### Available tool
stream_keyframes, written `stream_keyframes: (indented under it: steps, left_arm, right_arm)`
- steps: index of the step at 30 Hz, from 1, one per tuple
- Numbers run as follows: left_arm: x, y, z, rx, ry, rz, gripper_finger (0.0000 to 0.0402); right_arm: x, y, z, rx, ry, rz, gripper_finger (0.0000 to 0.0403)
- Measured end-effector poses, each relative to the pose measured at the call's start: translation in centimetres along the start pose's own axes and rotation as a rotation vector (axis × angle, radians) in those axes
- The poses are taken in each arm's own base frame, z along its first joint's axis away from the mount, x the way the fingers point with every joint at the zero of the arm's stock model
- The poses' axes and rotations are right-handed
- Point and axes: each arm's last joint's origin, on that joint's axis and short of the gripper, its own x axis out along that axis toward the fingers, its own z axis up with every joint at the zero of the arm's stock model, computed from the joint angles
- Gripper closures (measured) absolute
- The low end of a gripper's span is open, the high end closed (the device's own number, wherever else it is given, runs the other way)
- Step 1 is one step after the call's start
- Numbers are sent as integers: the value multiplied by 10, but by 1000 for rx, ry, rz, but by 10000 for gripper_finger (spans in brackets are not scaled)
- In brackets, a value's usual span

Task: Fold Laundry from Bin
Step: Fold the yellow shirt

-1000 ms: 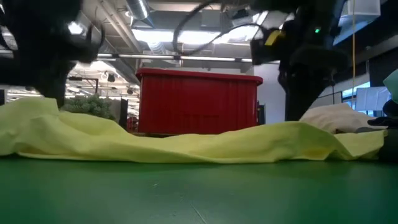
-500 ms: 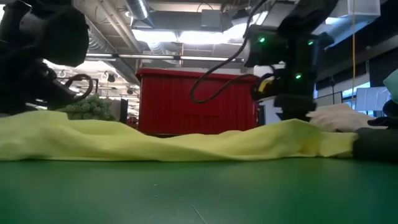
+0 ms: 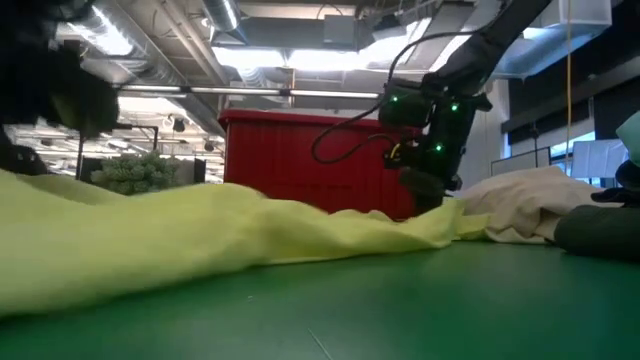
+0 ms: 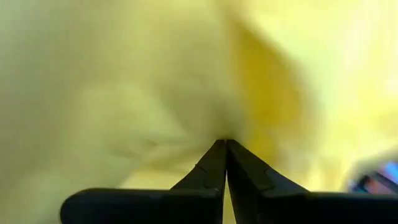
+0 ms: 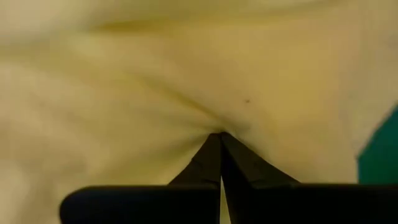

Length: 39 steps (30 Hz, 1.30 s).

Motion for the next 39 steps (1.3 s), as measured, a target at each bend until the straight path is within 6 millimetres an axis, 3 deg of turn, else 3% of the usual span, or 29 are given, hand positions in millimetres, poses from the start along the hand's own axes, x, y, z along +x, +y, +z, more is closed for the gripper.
stream_keyframes:
  steps: [4,11,15,18,23,26,29,32,36,39]
  left_arm:
    - [-4,-23,-4,164,-35,-89,392]
    - [-38,-30,-14,160,-32,294,399]
    - [-54,-23,-14,181,-163,554,400]
    - [-54,-15,-12,182,-182,625,400]
    - [-38,12,-15,106,-94,661,400]
    - [-24,31,-25,25,34,643,400]
    - [-12,44,-36,-65,142,594,400]
    - [-5,47,-42,-123,198,526,400]
    - [0,34,-40,-148,235,383,400]
    - [1,15,-32,-90,166,244,400]
  right_arm:
    - [0,-11,4,7,5,29,401]
    - [-37,10,6,-57,-112,123,401]
    - [-63,45,2,-154,-217,218,401]
    - [-71,84,-8,-243,-261,325,402]
    - [-69,142,-36,-408,-252,444,402]
    - [-60,160,-50,-425,-199,442,402]
    - [-44,162,-56,-389,-144,360,402]
    - [-27,151,-52,-330,-100,266,402]
    - [-11,126,-33,-232,-92,199,402]
    - [-3,104,-18,-178,-111,174,402]
